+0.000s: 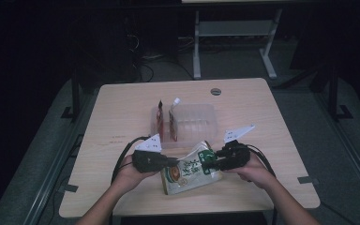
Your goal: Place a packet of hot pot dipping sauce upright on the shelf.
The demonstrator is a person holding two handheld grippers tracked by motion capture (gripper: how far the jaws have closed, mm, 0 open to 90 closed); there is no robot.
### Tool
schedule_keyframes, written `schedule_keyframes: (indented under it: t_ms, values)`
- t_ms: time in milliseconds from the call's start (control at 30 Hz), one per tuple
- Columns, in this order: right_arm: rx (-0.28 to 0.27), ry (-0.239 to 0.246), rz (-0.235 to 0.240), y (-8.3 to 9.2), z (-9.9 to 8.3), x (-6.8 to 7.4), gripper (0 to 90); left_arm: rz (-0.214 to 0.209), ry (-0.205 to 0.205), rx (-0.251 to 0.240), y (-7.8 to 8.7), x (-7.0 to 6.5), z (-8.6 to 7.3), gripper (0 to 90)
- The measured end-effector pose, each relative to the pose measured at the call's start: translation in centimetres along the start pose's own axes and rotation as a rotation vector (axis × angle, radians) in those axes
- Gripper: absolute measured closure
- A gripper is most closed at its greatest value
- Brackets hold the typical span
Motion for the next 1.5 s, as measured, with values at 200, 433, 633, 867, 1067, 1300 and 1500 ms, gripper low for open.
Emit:
schedule_keyframes:
  t_ms: [200, 433, 633, 867, 1067, 1300, 1500]
  values:
    - [0.002, 0.016, 0.029, -0.2, 0.2, 0.4, 71.8, -0.004, 0.004, -0.023, 0.0, 0.0, 0.3, 90.0]
    - [-0.005, 0.024, 0.055, -0.4, 0.5, 0.6, 89.1, 0.029, -0.002, -0.01, -0.1, 0.4, 0.0, 88.7]
    - [-0.038, 0.03, 0.085, 0.1, 0.8, 0.7, 90.0, 0.079, 0.015, -0.026, 0.3, 0.9, 0.0, 77.2]
    - [-0.081, 0.045, 0.106, 1.2, 1.3, 1.3, 90.0, 0.105, 0.044, -0.06, 2.2, 1.5, -0.2, 84.3]
    - [-0.089, 0.086, 0.143, 1.1, 2.0, 2.5, 90.0, 0.109, 0.028, -0.023, 1.0, 1.1, 0.0, 89.8]
    - [-0.112, 0.13, 0.187, 0.9, 3.0, 4.0, 90.0, 0.083, -0.002, 0.0, -1.3, 0.7, 1.3, 89.8]
    - [-0.1, 0.163, 0.194, 0.5, 3.4, 4.8, 90.0, 0.037, -0.048, 0.04, -3.5, -1.1, 1.8, 89.7]
Point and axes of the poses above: each handheld gripper's, and its own axes: y roughly backward along the jaws, z roughly out of its top, x roughly to its left, the point moved 6 cm from there along -y, roughly forward along the jaws, and after that the axes turned 8 degrees about x, right-handed, at the moved point
